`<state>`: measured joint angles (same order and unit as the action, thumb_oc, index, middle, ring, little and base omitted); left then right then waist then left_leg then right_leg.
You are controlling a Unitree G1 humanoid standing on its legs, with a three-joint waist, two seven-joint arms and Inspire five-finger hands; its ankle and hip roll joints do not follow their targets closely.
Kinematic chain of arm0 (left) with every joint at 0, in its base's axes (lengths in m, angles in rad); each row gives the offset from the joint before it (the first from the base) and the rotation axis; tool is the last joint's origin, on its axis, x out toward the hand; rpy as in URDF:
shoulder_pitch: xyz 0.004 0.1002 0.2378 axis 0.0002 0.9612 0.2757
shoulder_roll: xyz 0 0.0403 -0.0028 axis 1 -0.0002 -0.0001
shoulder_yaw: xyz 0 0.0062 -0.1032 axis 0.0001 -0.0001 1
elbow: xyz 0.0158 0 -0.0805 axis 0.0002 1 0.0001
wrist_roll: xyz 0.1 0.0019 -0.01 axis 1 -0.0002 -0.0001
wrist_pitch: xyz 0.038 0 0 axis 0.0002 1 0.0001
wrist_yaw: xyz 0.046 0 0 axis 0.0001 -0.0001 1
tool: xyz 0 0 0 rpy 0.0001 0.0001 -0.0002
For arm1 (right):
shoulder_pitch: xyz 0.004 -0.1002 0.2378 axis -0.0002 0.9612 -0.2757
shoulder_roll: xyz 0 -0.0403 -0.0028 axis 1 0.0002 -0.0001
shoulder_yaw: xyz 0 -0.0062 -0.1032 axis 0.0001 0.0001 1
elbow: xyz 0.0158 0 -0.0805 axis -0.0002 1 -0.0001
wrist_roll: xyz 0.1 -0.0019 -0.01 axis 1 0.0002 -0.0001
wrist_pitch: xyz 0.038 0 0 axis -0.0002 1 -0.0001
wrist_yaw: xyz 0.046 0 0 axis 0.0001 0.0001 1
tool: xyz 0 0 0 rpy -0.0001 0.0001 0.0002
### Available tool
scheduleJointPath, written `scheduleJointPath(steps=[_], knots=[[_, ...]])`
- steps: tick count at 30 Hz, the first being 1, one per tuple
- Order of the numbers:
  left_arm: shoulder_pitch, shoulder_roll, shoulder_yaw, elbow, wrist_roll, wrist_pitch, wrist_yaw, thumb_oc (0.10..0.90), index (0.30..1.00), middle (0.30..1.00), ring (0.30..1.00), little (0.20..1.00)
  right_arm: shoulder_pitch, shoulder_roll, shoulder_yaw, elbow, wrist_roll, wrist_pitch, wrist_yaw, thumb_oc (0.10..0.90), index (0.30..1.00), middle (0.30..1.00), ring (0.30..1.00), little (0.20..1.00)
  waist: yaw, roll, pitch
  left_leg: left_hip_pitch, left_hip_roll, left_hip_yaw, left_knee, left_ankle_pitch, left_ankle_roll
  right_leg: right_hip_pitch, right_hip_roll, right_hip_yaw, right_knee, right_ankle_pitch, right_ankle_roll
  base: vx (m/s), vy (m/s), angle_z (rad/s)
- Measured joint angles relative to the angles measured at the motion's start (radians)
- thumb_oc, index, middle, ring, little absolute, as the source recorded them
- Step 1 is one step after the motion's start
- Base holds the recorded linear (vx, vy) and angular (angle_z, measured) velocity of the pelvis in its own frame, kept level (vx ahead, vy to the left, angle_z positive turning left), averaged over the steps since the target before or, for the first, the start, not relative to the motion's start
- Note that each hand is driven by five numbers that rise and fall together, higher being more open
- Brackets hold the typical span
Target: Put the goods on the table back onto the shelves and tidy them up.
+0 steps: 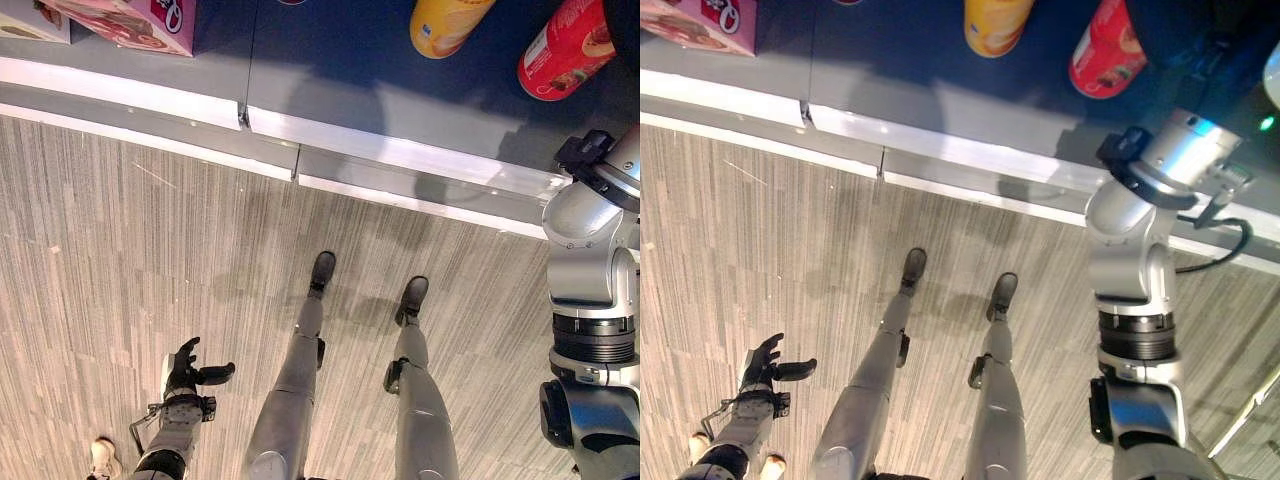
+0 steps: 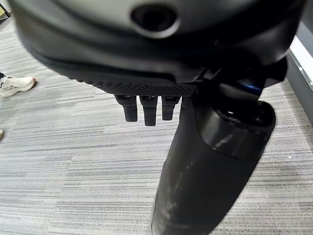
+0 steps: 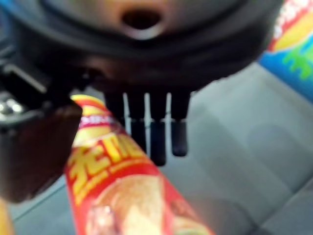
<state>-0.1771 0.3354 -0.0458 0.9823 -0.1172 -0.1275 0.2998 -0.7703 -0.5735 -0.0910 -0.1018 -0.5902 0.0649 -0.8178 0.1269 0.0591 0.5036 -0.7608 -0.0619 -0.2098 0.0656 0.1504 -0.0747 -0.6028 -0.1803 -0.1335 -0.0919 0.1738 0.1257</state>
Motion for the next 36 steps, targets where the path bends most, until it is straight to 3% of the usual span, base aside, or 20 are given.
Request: scheduleJointPath(steps=[1, 2, 8, 28, 36], knots=[[-0.019, 0.0, -0.012, -0.013, 0.0, -0.006, 0.002, 0.8, 0.9, 0.9, 0.9, 0.9, -0.036, -0.009, -0.01, -0.016, -0.023, 0.012, -0.012, 0.4, 0.3, 0.3, 0.3, 0.3, -0.01, 0.012, 0.001, -0.022, -0.007, 0.004, -0.002, 0.002, 0.002, -0.023, -0.003, 0.003, 0.0, 0.002, 0.005, 0.01, 0.055, 0.04], [-0.094, 0.008, -0.034, 0.038, -0.006, 0.029, 0.007, 0.8, 0.9, 0.9, 0.9, 0.9, -0.048, 0.006, -0.025, -0.049, -0.032, 0.018, -0.03, 0.4, 0.3, 0.3, 0.3, 0.3, -0.005, 0.024, 0.005, -0.042, -0.01, 0.007, -0.003, 0.009, 0.006, -0.043, -0.007, 0.003, 0.0, 0.01, 0.01, 0.01, 0.055, 0.03], [-0.163, -0.006, -0.04, -0.015, -0.015, -0.007, 0.017, 0.8, 0.9, 0.9, 0.9, 0.9, -0.098, 0.035, -0.036, -0.065, -0.032, 0.057, -0.063, 0.4, 0.3, 0.3, 0.3, 0.3, -0.033, 0.025, 0.005, -0.059, -0.033, 0.023, -0.002, 0.016, 0.011, -0.06, -0.034, 0.006, 0.0, 0.012, 0.02, 0.0, 0.01, 0.02], [-0.164, -0.006, -0.041, 0.002, -0.036, 0.004, 0.016, 0.8, 0.9, 0.9, 0.9, 0.9, -0.099, 0.047, -0.061, -0.101, -0.032, 0.077, -0.068, 0.4, 0.3, 0.3, 0.3, 0.3, -0.031, 0.035, 0.002, -0.052, -0.035, 0.068, 0.016, 0.017, 0.011, -0.06, -0.04, 0.048, 0.0, 0.022, 0.029, 0.0, 0.006, -0.02], [-0.165, -0.006, -0.041, 0.002, -0.036, 0.005, 0.018, 0.8, 0.9, 0.9, 0.9, 0.9, -0.082, 0.084, -0.032, -0.112, -0.027, 0.062, -0.067, 0.4, 0.3, 0.3, 0.3, 0.3, -0.054, 0.038, 0.0, -0.087, -0.037, 0.083, 0.033, 0.016, 0.011, -0.1, -0.043, 0.059, 0.02, 0.027, 0.03, -0.02, 0.007, -0.03]])
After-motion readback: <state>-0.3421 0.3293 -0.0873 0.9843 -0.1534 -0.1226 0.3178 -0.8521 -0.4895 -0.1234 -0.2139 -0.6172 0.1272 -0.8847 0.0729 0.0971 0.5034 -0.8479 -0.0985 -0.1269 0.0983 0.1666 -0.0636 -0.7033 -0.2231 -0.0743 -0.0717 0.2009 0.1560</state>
